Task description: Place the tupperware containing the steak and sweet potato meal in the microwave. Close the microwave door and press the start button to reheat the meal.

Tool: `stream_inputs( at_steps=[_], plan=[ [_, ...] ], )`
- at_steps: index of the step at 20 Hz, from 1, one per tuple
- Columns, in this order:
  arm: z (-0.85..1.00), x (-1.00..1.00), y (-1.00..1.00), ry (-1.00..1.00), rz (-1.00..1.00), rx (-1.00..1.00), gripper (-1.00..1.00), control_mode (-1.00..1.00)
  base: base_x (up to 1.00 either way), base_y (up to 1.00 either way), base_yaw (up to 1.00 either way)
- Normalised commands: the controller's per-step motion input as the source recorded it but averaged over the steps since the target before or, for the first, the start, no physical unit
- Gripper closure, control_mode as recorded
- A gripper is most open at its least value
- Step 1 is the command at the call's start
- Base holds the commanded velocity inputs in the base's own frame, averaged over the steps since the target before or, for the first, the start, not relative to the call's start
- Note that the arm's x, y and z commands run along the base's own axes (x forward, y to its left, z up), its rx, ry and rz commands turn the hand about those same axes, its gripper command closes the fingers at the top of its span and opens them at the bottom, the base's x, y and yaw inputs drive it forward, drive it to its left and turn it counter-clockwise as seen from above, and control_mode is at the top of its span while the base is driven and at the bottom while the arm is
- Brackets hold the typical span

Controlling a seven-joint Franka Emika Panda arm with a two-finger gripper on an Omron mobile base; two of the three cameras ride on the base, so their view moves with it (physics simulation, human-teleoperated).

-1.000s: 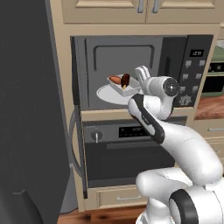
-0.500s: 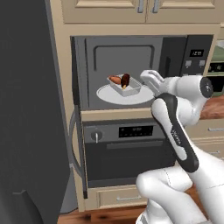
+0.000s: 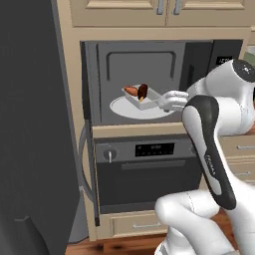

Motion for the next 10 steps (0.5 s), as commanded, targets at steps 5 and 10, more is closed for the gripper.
stream_inputs(
  at_steps=[5, 10],
  plan=[
    [-0.13, -0.7, 0.26, 0.0, 0.17, -0.39, -1.0, -1.0, 0.0, 0.0, 0.0],
    [-0.15, -0.33, 0.46, -0.01, 0.08, -0.26, -1.0, -1.0, 0.0, 0.0, 0.0]
  ],
)
